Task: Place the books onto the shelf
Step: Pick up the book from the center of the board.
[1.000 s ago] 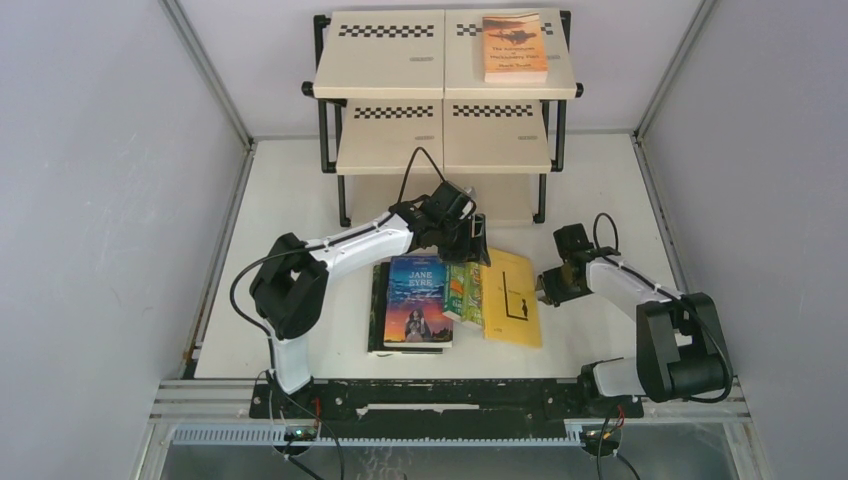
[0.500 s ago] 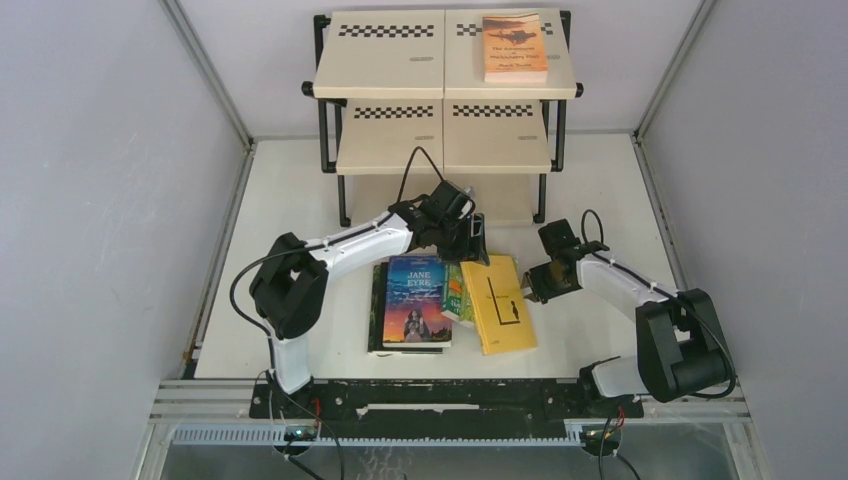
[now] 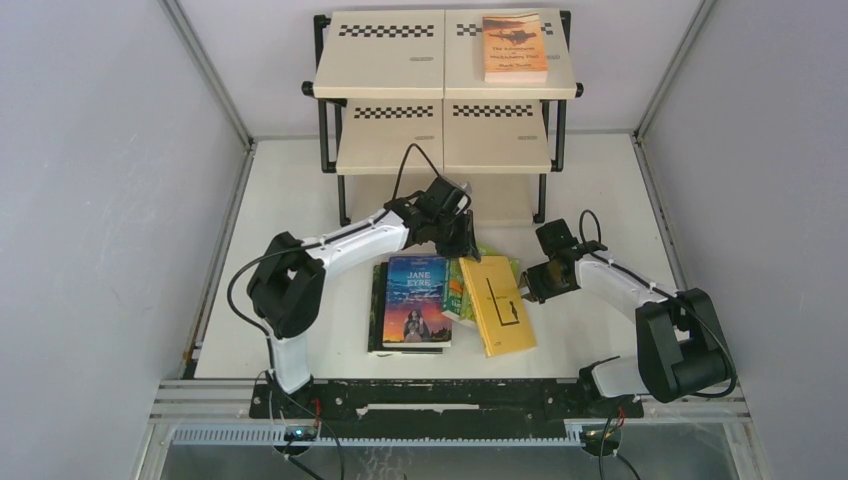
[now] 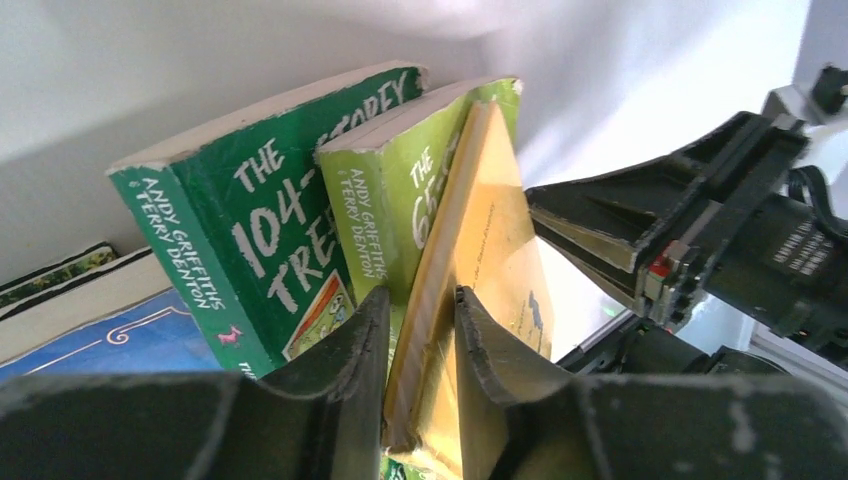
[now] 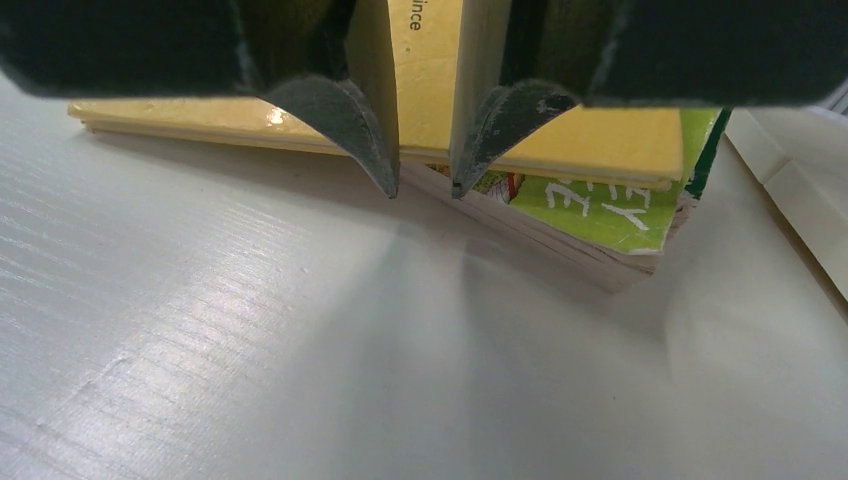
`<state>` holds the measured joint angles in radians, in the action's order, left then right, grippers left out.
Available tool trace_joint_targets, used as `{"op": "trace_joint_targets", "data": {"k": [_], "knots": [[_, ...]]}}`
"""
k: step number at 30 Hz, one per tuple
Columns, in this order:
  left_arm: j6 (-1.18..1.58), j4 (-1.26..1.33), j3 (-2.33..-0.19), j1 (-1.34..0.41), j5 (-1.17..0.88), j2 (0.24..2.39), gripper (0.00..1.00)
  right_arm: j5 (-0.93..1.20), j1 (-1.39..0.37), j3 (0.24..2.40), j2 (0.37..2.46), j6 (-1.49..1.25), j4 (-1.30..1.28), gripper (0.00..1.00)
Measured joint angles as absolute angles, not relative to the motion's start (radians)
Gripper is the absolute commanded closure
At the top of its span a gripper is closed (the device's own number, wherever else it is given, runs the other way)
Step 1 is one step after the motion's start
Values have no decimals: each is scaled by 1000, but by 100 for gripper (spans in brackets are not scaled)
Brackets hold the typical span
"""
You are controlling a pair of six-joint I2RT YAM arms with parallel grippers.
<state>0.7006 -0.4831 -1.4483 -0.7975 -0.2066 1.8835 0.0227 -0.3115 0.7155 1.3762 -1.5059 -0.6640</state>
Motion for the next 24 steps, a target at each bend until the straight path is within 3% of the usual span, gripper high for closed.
{"op": "trace_joint_targets", "data": {"k": [6, 16, 24], "knots": [[709, -430, -1448, -797, -251, 1865, 100, 20, -312, 715, 1376, -1505, -666, 67], [708, -439, -1446, -798, -262, 1847, 100, 30, -317, 715, 1367, -1499, -669, 66], [699, -452, -1435, -802, -258, 1815, 100, 32, -322, 735, 1299, -1430, -684, 60]]}}
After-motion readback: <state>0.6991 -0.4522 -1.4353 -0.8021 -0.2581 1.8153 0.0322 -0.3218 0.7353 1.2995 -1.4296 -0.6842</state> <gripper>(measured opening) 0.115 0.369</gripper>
